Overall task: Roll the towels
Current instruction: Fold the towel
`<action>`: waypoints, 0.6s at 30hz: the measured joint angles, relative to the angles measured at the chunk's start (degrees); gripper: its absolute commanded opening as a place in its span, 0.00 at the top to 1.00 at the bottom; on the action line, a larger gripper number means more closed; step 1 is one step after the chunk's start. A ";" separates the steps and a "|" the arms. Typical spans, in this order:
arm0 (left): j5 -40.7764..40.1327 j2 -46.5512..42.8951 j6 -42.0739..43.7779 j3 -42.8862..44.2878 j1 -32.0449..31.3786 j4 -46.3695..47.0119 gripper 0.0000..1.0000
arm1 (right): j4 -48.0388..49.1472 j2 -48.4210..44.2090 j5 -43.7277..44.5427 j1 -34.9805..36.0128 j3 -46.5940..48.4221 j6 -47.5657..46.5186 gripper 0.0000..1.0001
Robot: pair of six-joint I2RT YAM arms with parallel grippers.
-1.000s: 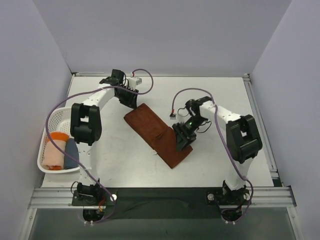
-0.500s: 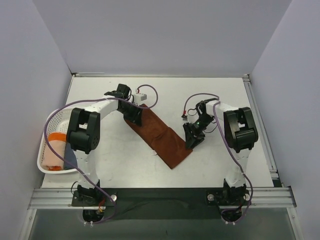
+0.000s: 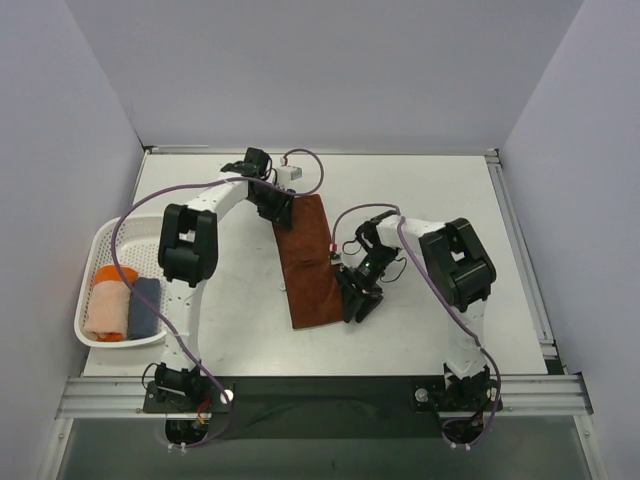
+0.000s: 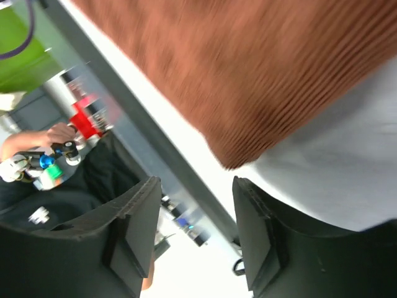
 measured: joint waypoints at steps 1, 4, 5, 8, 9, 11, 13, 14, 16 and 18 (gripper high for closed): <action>-0.04 0.15 0.31 0.83 0.04 -0.55 0.52 | -0.66 -0.02 -0.85 0.11 0.00 -0.33 0.49; 0.26 -2.54 1.62 0.63 0.11 -2.73 0.50 | -2.25 -1.16 -2.14 -2.67 -0.04 -1.22 0.50; 0.52 -4.46 1.97 -0.33 0.11 -2.99 0.49 | -2.58 -1.99 -2.19 -4.44 0.02 -1.38 0.50; 1.73 -15.76 2.80 -9.22 0.00 -2.29 0.46 | -3.87 -3.87 -2.03 -9.90 2.73 -1.42 0.53; 1.86 -20.63 3.04 -13.35 -0.15 -1.42 0.46 | -4.48 -3.89 -1.84 -11.47 4.83 -1.16 0.53; 1.66 -30.86 3.74 -21.57 -0.87 0.24 0.44 | -4.07 -3.87 -1.75 -13.07 9.20 -0.35 0.55; 0.09 -41.16 5.27 -29.73 -3.02 2.54 0.42 | -3.37 -3.87 -2.23 -12.74 13.27 0.92 0.58; -1.03 -45.72 6.21 -33.29 -4.87 3.26 0.41 | -2.54 -3.87 -2.56 -11.91 14.93 1.81 0.59; -5.53 -52.98 9.18 -39.82 -11.34 4.52 0.41 | -1.75 -3.43 -3.06 -9.77 16.52 3.28 0.61; -9.46 -56.41 11.98 -44.57 -18.34 5.29 0.41 | -1.27 -2.19 -3.56 -6.80 17.27 4.83 0.64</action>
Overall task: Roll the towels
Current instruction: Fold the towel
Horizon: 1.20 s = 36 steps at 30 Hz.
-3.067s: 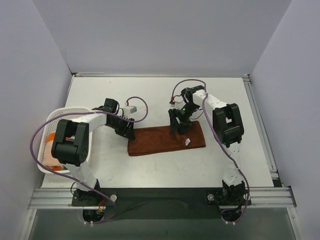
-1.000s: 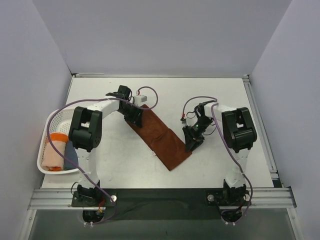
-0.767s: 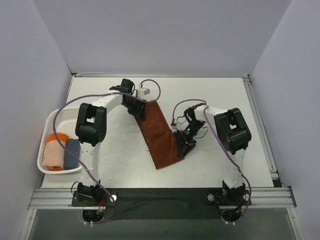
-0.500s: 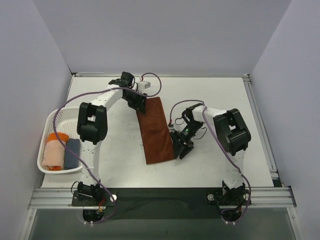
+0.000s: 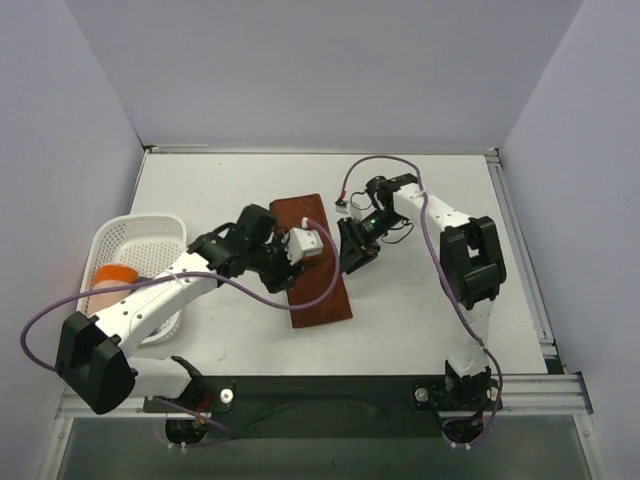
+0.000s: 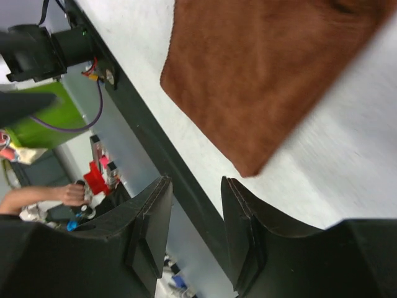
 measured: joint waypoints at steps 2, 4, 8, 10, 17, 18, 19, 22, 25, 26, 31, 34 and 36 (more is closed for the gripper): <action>-3.52 -0.79 2.05 -3.41 -5.86 0.02 0.41 | 0.52 2.51 -0.42 3.23 0.61 1.53 0.65; -7.04 -0.22 3.52 -5.97 -10.01 -0.22 0.41 | 1.33 5.31 -0.48 5.84 1.20 2.67 0.66; -13.49 3.02 4.52 -6.88 -16.44 0.28 0.42 | 2.95 9.97 0.37 8.87 1.92 4.66 0.72; -15.67 6.12 4.59 -6.23 -20.15 0.81 0.43 | 3.50 11.63 1.33 9.11 2.60 5.44 0.74; -18.80 17.18 3.63 -0.61 -27.12 1.68 0.51 | 4.52 15.02 4.02 8.72 3.39 7.28 0.79; -19.08 18.01 3.50 -0.09 -27.63 1.77 0.51 | 4.46 15.50 3.78 8.70 3.50 7.63 0.80; -19.26 18.82 3.39 0.31 -28.11 1.90 0.53 | 4.35 15.78 3.41 8.59 3.63 7.98 0.80; -19.50 21.00 2.99 1.46 -29.68 2.05 0.55 | 4.24 15.85 3.34 8.46 3.74 8.50 0.80; -20.02 22.53 2.71 1.60 -30.71 2.25 0.55 | 4.24 15.87 3.39 8.46 3.78 8.79 0.80; -20.28 23.04 2.60 1.60 -30.95 2.29 0.56 | 4.24 15.87 3.39 8.46 3.78 8.81 0.80; -22.60 26.27 2.23 1.60 -31.21 2.62 0.68 | 4.24 15.87 3.41 8.46 3.78 8.83 0.83; -23.82 26.64 2.27 1.60 -31.32 3.41 0.83 | 4.35 15.87 3.45 8.46 3.67 8.79 0.83; -24.00 26.51 2.43 1.51 -31.61 3.56 0.90 | 4.55 15.87 3.39 8.44 3.39 8.79 0.83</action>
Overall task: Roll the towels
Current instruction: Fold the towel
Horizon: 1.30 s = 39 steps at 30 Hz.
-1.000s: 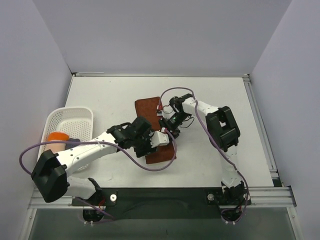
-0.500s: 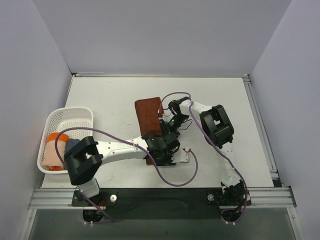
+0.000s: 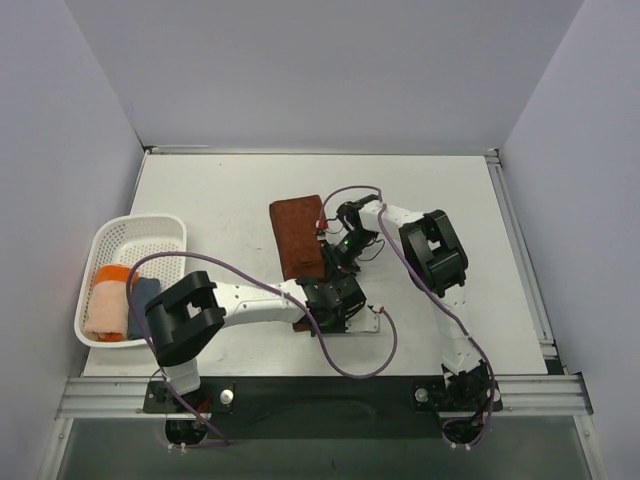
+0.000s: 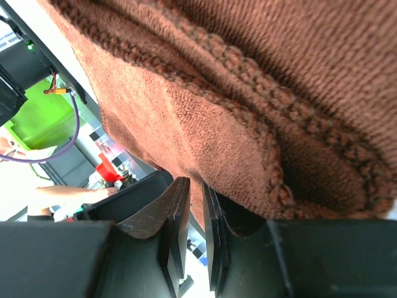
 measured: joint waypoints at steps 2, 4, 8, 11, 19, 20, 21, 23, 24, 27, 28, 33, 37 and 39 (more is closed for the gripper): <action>0.61 -0.50 0.02 -0.39 -0.66 0.04 0.95 | 0.02 0.00 -0.35 0.00 -0.39 0.02 0.83; 2.25 -1.36 -0.09 -0.96 -1.55 -0.13 1.00 | -0.24 -0.22 -0.83 0.00 -1.03 0.02 0.81; 8.04 -2.71 -1.81 -1.11 -2.38 -1.92 1.00 | -0.37 -1.99 -1.11 0.13 -2.03 -0.50 0.73; 12.63 -3.50 -3.19 -1.09 -2.49 -4.31 1.00 | 0.11 -6.05 -1.22 -0.28 -2.45 -1.51 0.62; 23.41 -7.63 -4.20 2.78 4.76 -9.99 1.00 | 0.22 -17.81 -2.38 -5.86 -1.75 -3.37 0.49; 24.13 -7.82 -4.11 3.63 6.45 -10.29 1.00 | 0.22 -18.03 -2.54 -6.91 -1.42 -3.50 0.49; 24.70 -7.89 -3.96 4.37 7.98 -10.45 1.00 | 0.22 -18.05 -2.75 -7.98 -1.16 -3.52 0.49; 25.79 -7.85 -3.41 5.97 11.58 -11.06 1.00 | 0.07 -17.99 -3.63 -9.99 -1.11 -3.48 0.49; 26.25 -7.78 -2.93 6.69 13.27 -11.39 1.00 | 0.00 -17.99 -4.37 -10.99 -1.16 -3.45 0.49; 27.61 -6.97 -1.14 8.66 18.05 -12.07 1.00 | 0.04 -18.01 -6.21 -12.68 -1.55 -3.48 0.50; 27.76 -6.51 -0.50 9.18 19.43 -12.20 1.00 | 0.02 -18.01 -6.60 -12.79 -1.95 -3.48 0.50; 28.30 -2.12 3.52 11.72 24.39 -12.31 1.00 | -0.15 -18.01 -7.72 -12.35 -3.80 -3.48 0.52; 28.48 1.11 5.88 11.91 27.56 -11.41 0.99 | -0.26 -18.01 -8.20 -11.89 -4.61 -3.45 0.55; 28.46 2.62 6.84 11.89 28.83 -10.12 0.98 | -0.26 -18.01 -8.37 -11.52 -4.79 -3.48 0.58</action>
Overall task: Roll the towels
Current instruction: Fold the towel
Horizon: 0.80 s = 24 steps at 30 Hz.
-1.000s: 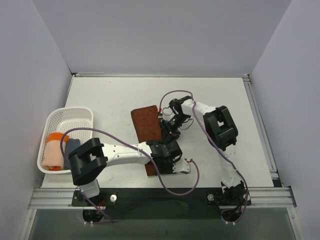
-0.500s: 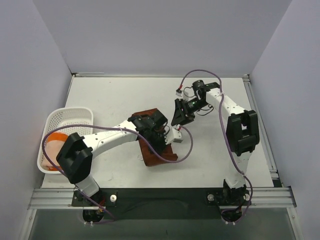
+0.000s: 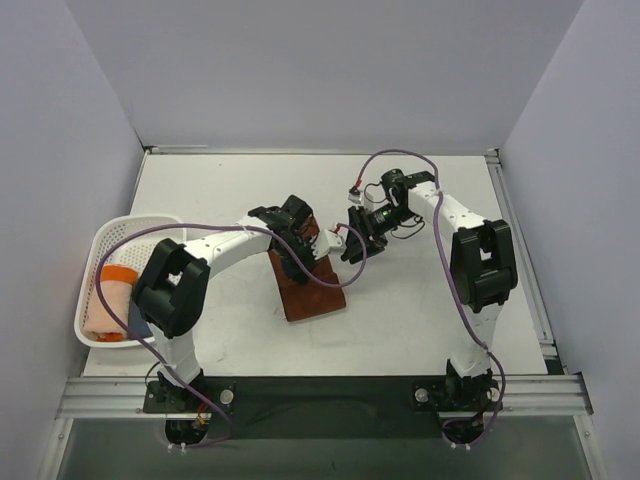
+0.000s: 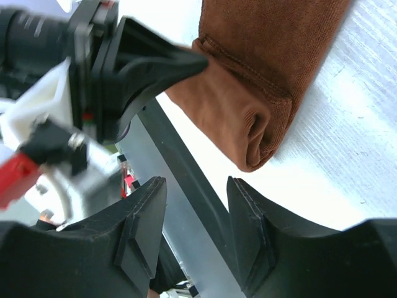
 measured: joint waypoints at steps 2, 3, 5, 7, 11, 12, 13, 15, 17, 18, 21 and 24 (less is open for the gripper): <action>-0.11 0.96 0.70 -0.39 0.74 1.81 0.91 | 0.00 0.02 -0.07 0.42 0.00 0.02 0.60; -0.31 1.20 1.05 -0.79 0.90 2.78 0.88 | 0.02 0.04 -0.11 0.59 -0.04 0.04 0.62; -0.66 1.42 1.33 -1.68 0.94 4.48 0.82 | 0.07 0.11 -0.17 1.09 -0.35 0.02 0.64; -1.09 1.62 1.44 -1.95 0.90 5.49 0.77 | 0.09 0.28 -0.20 1.90 -0.98 0.02 0.66; -2.03 1.68 1.51 -2.01 0.98 6.91 0.71 | 0.07 1.73 0.02 3.34 -1.81 0.04 0.66; -2.54 1.66 1.51 -2.21 1.05 7.26 0.68 | 0.11 1.97 0.04 3.56 -1.92 0.09 0.66; -2.86 1.49 1.53 -2.51 1.14 7.50 0.66 | 0.11 2.05 0.09 3.67 -2.05 0.13 0.66; -2.91 0.50 1.16 -3.43 1.66 7.63 0.63 | 0.09 2.03 -0.09 3.76 -2.14 0.24 0.65; -2.25 -1.79 0.35 -4.39 2.78 6.93 0.61 | 0.26 1.99 -0.20 4.00 -2.27 0.26 0.65; -1.29 -3.39 -0.59 -4.72 3.61 6.54 0.62 | 0.35 1.90 -0.22 4.11 -2.58 0.26 0.65; 2.73 -9.75 -4.55 -5.42 6.56 6.03 0.62 | 0.33 1.42 -0.42 4.90 -3.39 0.46 0.65; 8.46 -15.93 -10.84 -6.60 8.13 7.56 0.62 | 0.61 1.38 -0.66 6.54 -3.41 0.68 0.65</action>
